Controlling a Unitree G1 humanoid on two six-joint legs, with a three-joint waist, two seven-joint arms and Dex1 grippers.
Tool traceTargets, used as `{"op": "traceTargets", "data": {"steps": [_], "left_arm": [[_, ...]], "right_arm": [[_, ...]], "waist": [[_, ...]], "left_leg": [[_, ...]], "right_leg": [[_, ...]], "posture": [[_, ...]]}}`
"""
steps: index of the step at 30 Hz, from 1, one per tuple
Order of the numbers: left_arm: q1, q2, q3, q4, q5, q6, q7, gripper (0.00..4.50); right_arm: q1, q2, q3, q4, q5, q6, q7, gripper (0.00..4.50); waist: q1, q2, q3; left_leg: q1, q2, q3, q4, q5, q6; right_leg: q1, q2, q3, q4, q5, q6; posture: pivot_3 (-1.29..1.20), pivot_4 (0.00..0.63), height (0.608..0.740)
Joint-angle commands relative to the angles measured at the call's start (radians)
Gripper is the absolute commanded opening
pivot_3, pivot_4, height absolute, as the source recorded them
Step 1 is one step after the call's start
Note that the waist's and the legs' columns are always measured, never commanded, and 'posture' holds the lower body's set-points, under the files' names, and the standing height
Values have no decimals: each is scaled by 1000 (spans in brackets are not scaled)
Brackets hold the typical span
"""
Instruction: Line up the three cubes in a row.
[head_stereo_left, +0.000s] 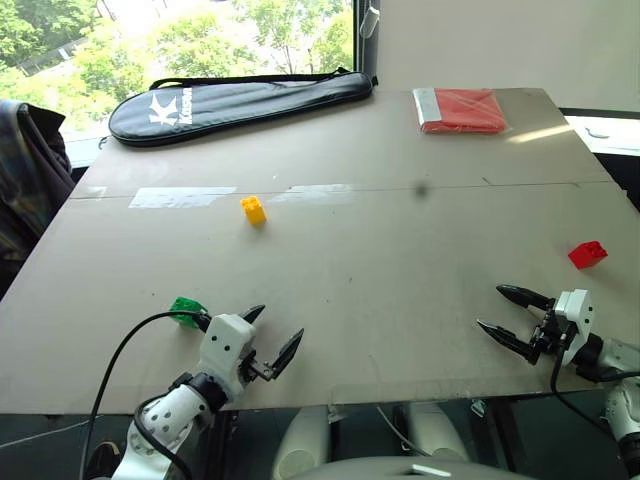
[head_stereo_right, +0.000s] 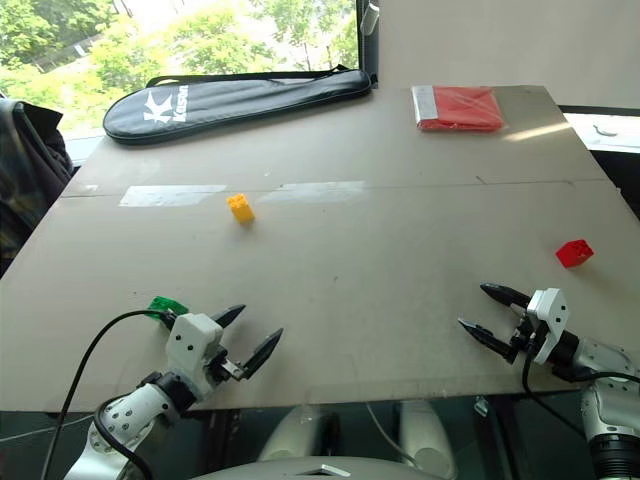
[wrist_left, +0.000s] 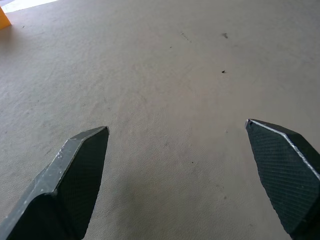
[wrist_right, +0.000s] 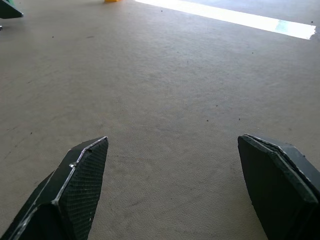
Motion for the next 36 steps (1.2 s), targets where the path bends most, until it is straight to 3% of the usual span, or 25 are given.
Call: {"op": "traceTargets", "data": {"steps": [1,21,26,36], "left_arm": [[-5,25,-6,-7,-20,6,-42,4474],[-13,13,-31,-1,-26,-14,-91,4474],[-96,80,-55,-75,-91,53,-174,4474],[-474,218,-90,-255,-341,399,-216,4493]], "right_arm": [[-19,-17,-7,55,-9,-14,21,4269],[-17,-31,-25,51,11,-8,25,4269],[58,1,-75,-29,34,33,-93,4269],[134,-43,-281,-46,52,130,-338,4385]], "waist": [[0,0,0],[2,-1,1],[4,0,2],[-5,4,5]], "left_leg": [[0,0,0,0,0,0],[4,1,0,-1,0,0],[3,1,-2,-2,0,0],[2,0,0,-3,-1,1]], "right_leg": [[0,0,0,0,0,0],[5,0,0,-2,0,0],[5,0,-2,-3,0,0],[5,-1,-1,-5,0,0]], "posture": [[0,150,740],[0,150,740],[0,150,740],[0,150,740]]}}
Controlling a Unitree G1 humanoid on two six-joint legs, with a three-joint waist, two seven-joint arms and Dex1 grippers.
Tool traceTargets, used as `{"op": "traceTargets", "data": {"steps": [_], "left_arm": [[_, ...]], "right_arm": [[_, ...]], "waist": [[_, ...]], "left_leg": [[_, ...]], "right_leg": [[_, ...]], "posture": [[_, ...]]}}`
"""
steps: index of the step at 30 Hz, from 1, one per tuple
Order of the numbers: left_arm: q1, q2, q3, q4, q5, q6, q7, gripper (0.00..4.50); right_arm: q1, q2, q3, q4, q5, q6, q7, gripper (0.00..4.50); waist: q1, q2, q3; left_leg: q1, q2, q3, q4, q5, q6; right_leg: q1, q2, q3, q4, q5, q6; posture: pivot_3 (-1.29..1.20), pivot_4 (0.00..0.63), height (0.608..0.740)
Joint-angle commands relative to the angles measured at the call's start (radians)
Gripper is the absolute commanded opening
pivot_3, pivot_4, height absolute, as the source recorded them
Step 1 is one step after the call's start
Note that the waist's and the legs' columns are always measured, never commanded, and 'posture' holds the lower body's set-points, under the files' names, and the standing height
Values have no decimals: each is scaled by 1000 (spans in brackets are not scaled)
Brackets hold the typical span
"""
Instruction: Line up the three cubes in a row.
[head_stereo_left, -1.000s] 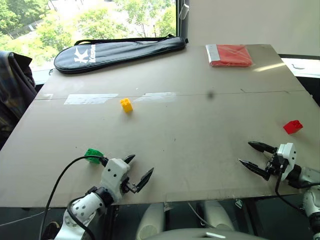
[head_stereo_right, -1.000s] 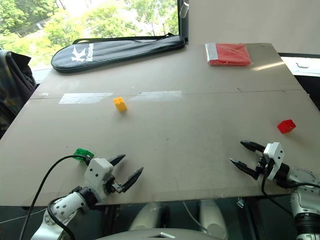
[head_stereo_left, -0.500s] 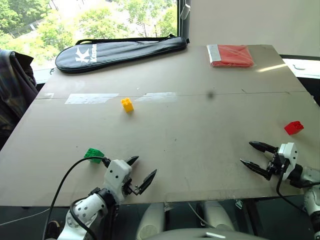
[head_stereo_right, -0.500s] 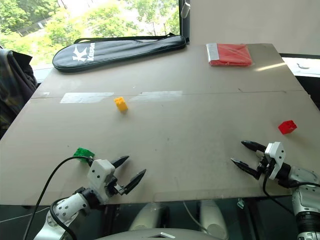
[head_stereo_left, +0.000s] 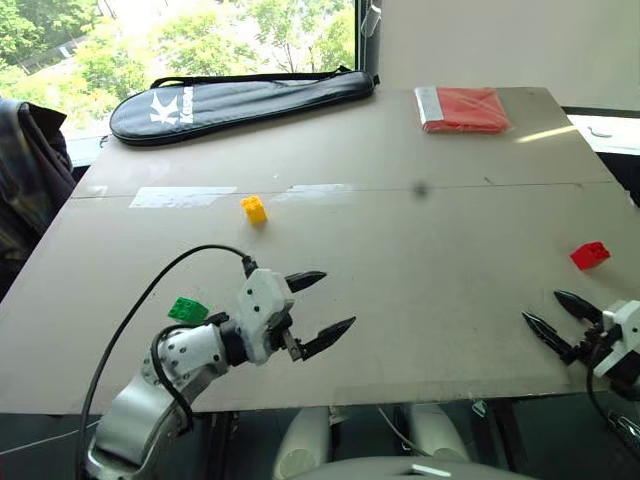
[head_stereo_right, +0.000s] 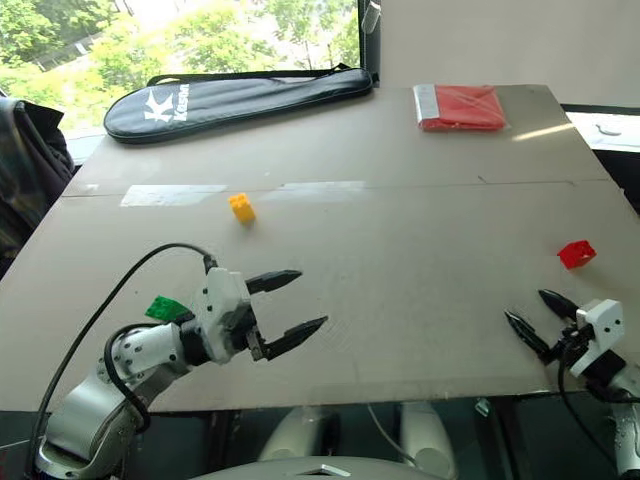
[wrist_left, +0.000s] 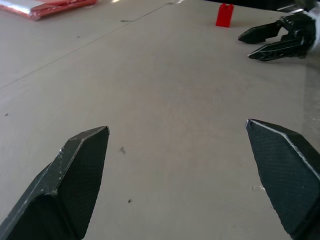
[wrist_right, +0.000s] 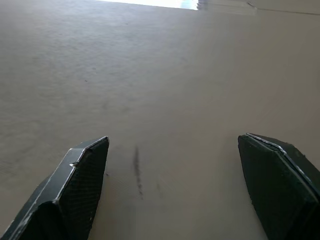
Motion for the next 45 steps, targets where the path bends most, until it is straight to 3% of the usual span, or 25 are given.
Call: {"op": "traceTargets", "data": {"steps": [1,5,11,21,23,24,29,33,41,45], "left_arm": [[-85,27,-2,-58,-77,87,-2,4493],[-206,53,10,-65,-138,172,3,4493],[-277,68,21,-71,-176,229,25,4493],[-270,91,41,-130,-190,266,71,4493],[-254,97,50,-135,-189,264,74,4500],[-246,100,53,-134,-187,260,74,4500],[-208,106,59,-134,-175,236,68,4500],[-174,111,61,-139,-161,212,63,4500],[-156,121,58,-147,-154,195,65,4500],[-166,131,37,-135,-138,195,54,4500]], "right_arm": [[-28,-36,-69,13,5,15,-56,4385],[-151,-91,-89,161,-29,8,-112,4385],[-363,-162,-47,380,-52,56,-74,4385],[-511,-177,1,493,-84,84,-19,4385],[-521,-175,1,498,-82,84,-22,3723],[-523,-173,2,497,-82,84,-21,3626],[-515,-167,7,474,-89,77,-27,1318],[-466,-141,11,377,-83,119,-68,1342],[-168,125,111,-324,-78,333,-386,1342],[-90,244,218,-562,-138,430,-546,1342]], "waist": [[-5,0,1],[-15,0,2],[-23,0,3],[-18,0,3],[-18,0,3],[-18,0,3],[-19,1,3],[-19,1,3],[-19,1,2],[-19,1,2]], "left_leg": [[0,0,0,0,0,0],[2,0,2,-2,0,0],[1,-1,2,-3,0,0],[-1,0,0,-11,0,0],[-1,0,0,-11,0,-1],[-1,0,0,-11,0,-1],[-1,0,0,-11,0,-1],[-1,0,0,-11,0,-1],[-2,3,-2,-12,1,-1],[-4,3,-2,-12,2,-3]], "right_leg": [[0,1,0,0,0,0],[0,2,2,0,0,0],[0,2,2,-2,2,2],[-1,1,1,-10,3,4],[-2,0,1,-10,3,4],[-2,0,1,-10,3,4],[-2,0,1,-10,3,4],[-2,0,1,-10,3,4],[-4,2,-1,-9,3,4],[-6,2,-1,-8,3,3]], "posture": [[0,150,740],[0,150,740],[0,150,740],[0,150,740],[0,150,740],[0,150,740],[0,150,740],[0,150,740],[0,150,740],[0,150,740]]}}
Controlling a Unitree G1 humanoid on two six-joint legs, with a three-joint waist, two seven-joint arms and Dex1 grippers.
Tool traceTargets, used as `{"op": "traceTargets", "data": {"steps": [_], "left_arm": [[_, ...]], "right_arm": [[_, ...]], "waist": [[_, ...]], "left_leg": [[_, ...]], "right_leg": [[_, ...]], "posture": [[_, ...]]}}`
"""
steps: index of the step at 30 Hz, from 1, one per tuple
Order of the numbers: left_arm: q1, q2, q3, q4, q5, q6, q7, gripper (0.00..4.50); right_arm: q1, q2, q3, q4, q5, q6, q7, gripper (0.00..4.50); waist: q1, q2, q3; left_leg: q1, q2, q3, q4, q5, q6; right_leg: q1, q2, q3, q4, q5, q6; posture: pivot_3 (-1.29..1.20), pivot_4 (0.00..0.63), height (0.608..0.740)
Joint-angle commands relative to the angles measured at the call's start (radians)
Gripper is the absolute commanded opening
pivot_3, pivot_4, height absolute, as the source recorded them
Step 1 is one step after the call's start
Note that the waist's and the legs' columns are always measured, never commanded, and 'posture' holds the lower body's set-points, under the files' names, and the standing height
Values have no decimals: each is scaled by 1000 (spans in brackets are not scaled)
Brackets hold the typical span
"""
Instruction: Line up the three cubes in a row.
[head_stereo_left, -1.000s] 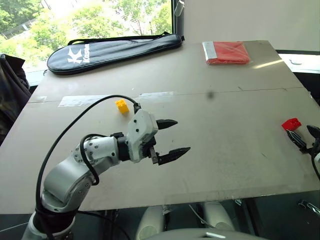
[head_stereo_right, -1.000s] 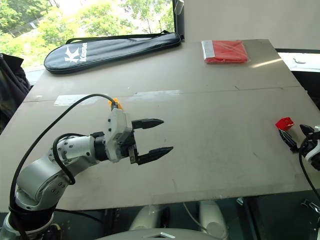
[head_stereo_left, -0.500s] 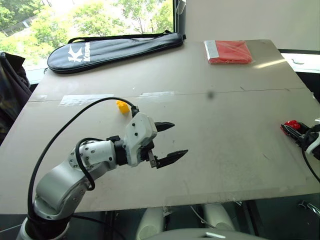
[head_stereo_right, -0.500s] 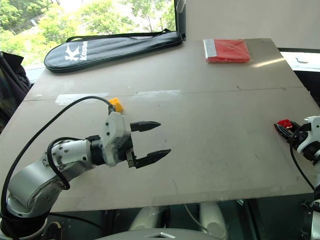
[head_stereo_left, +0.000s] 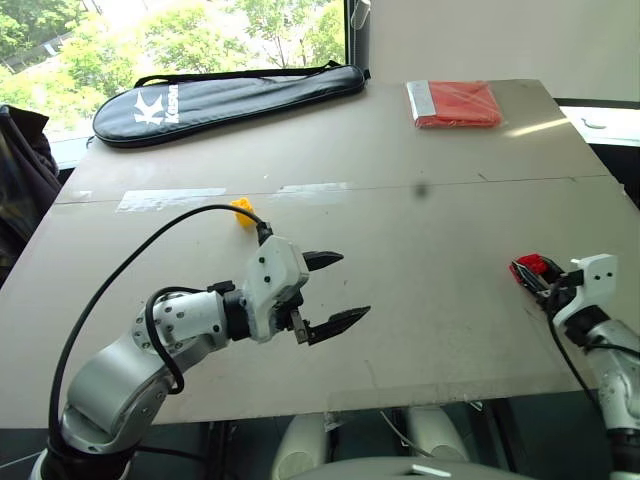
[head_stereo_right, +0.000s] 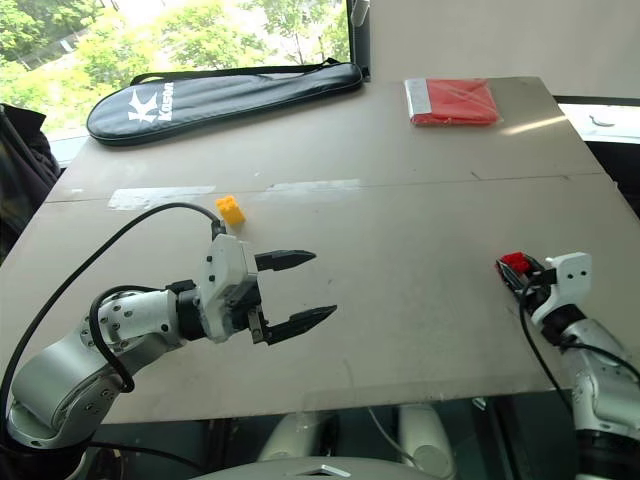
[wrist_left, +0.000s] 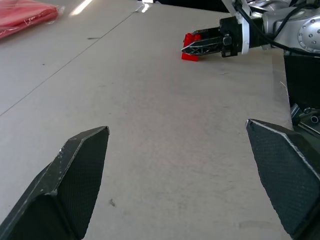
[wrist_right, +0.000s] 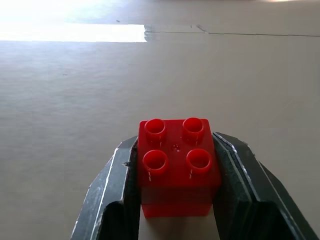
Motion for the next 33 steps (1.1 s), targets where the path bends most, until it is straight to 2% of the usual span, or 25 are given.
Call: {"op": "traceTargets", "data": {"steps": [1,9,20,22,25,27,33], "left_arm": [[-17,20,-8,-16,20,-23,-19,4500],[-59,37,-23,20,39,-24,-57,4500],[-54,55,-19,13,53,-22,-65,4500],[-53,54,-18,9,52,-20,-63,4500],[-47,53,-16,3,54,-19,-60,4500],[-42,52,-15,-1,55,-19,-58,4500],[-34,50,-16,-2,59,-22,-54,4500]], "right_arm": [[34,62,94,-170,-58,74,-122,1342],[12,170,229,-210,-164,136,-256,1342],[-26,199,273,-198,-188,148,-262,1342],[-30,199,276,-199,-197,153,-265,2407],[-29,199,276,-201,-204,156,-269,3720],[-28,199,276,-203,-207,157,-271,4352],[-23,201,268,-218,-199,167,-267,4352]], "waist": [[1,0,0],[-1,-1,-1],[-5,-2,-1],[-4,-2,-1],[-3,-2,-1],[-2,-2,-1],[-2,-2,-1]], "left_leg": [[0,0,0,0,0,0],[-4,-1,0,0,2,-4],[-7,0,0,0,2,-3],[-8,0,0,0,2,-3],[-9,-1,0,0,2,-3],[-9,-1,0,0,2,-4],[-9,-1,0,0,2,-3]], "right_leg": [[0,0,0,0,0,0],[-4,0,0,0,0,0],[-9,2,0,1,0,0],[-9,2,0,1,0,0],[-9,1,0,1,0,0],[-10,1,0,1,0,0],[-10,1,0,1,0,0]], "posture": [[0,150,740],[0,150,740],[0,150,740],[0,150,740],[0,150,740],[0,150,740],[0,150,740]]}}
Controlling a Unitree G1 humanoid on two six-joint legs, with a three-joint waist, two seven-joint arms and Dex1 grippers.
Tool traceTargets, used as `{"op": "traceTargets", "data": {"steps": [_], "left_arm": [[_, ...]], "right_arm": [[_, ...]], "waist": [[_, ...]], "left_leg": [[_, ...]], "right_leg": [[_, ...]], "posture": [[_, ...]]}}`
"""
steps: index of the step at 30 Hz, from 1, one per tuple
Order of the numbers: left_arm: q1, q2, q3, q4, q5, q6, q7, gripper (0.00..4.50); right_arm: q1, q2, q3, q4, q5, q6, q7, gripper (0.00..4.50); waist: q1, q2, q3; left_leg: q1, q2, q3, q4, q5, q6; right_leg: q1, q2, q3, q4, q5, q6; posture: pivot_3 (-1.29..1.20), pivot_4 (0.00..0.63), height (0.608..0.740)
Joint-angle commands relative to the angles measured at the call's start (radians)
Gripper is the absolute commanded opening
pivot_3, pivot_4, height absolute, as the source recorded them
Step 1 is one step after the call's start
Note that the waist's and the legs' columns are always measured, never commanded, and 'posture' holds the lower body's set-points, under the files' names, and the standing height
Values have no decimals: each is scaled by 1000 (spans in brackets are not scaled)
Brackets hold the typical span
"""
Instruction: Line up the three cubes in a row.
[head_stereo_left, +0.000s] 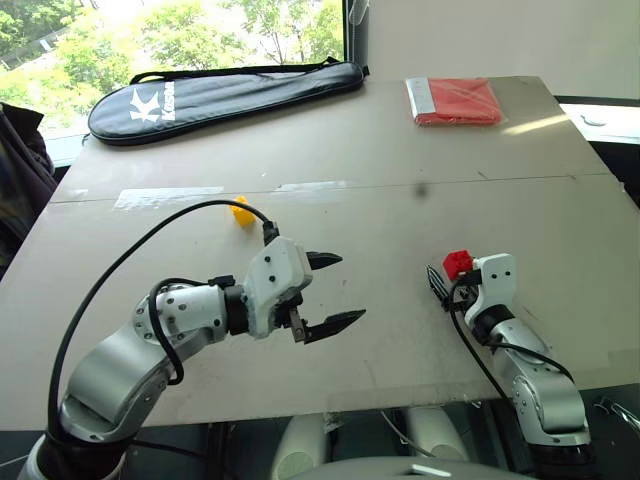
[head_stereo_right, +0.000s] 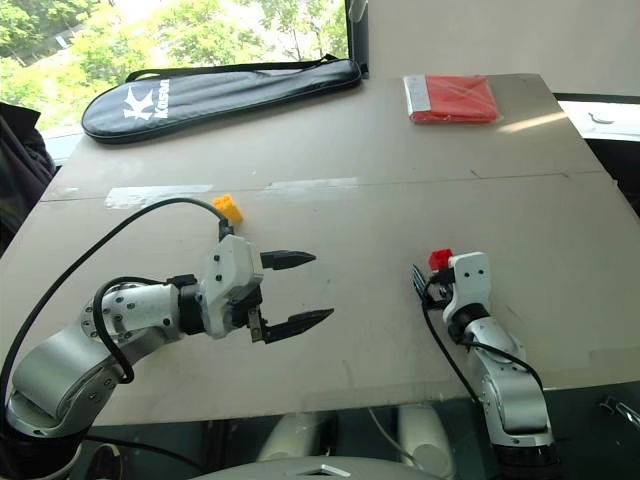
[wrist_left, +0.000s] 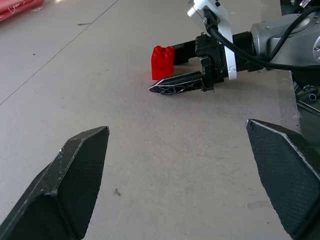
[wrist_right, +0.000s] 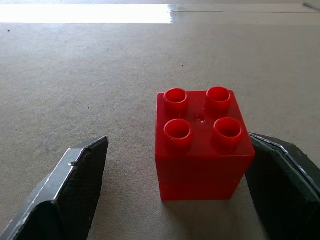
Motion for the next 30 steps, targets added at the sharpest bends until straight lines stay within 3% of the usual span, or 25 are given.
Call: {"op": "traceTargets", "data": {"steps": [1,30], "left_arm": [[5,4,14,-35,4,-16,3,4500],[72,3,32,-49,28,-35,4,4500]], "right_arm": [[7,3,-14,-43,12,1,-3,4352],[24,-91,43,-137,108,160,144,4352]], "waist": [[0,0,0],[1,0,0]], "left_leg": [[0,0,0,0,0,0],[0,0,0,0,0,1]], "right_leg": [[0,0,0,0,0,0],[0,0,0,1,0,0]], "posture": [[0,150,740],[0,150,740]]}}
